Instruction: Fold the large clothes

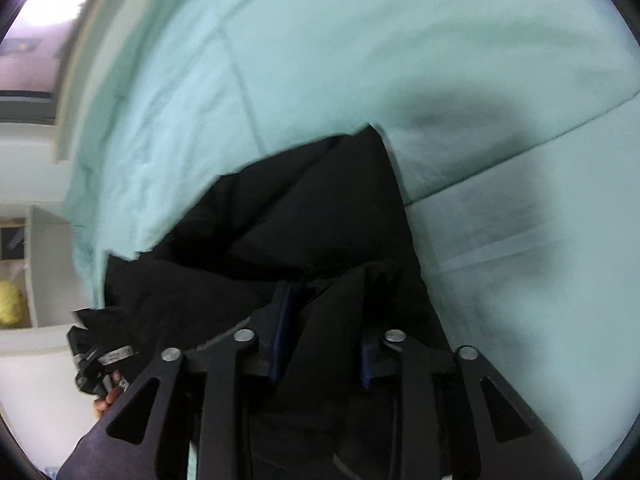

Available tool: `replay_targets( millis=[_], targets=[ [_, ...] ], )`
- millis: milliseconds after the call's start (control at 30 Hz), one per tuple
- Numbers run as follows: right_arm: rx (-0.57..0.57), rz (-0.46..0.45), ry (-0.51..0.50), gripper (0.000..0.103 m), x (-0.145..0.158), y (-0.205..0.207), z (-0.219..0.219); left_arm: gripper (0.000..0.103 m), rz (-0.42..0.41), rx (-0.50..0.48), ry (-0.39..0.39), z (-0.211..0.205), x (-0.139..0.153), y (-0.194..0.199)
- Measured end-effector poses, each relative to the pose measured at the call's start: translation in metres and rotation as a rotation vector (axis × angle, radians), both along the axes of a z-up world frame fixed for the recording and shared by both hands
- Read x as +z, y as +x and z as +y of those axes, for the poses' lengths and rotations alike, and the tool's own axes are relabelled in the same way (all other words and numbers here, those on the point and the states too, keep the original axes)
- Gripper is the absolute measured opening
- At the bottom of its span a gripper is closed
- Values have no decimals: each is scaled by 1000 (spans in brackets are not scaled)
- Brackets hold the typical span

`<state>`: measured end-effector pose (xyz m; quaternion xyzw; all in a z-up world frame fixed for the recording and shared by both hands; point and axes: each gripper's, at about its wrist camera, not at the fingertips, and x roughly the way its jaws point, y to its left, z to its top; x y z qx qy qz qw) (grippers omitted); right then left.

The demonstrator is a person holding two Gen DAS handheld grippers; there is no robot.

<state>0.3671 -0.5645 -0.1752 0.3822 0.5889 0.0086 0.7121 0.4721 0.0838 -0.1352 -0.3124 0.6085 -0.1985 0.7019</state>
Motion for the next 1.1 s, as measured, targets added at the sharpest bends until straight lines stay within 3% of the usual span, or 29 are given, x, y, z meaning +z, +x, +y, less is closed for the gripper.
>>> replay_targets(
  millis=[100, 200, 233, 367, 567, 733, 900, 1067, 1100],
  targets=[
    [23, -45, 42, 47, 26, -17, -12, 46, -6, -47, -130, 19, 27, -16],
    [43, -78, -1, 52, 50, -36, -26, 47, -5, -88, -227, 42, 51, -31],
    [50, -89, -38, 52, 60, -44, -30, 47, -28, -82, -211, 48, 59, -35],
    [102, -130, -219, 56, 80, -55, -25, 47, -111, -69, 57, 52, 76, -36],
    [226, -203, -341, 57, 76, -36, 10, 47, -113, -32, 178, 27, 47, -6],
    [271, -240, -385, 68, 64, 0, 13, 47, -89, -73, 190, 15, 21, 24],
    [352, -242, -421, 68, 39, 32, 11, 47, -37, -116, 173, 15, 0, 35],
    [425, -237, -298, 68, 6, 54, 11, 47, -18, -159, 135, 5, -16, 41],
    [422, -238, -287, 61, 2, 56, 11, 47, -15, -161, 130, 2, -18, 43]
  ],
)
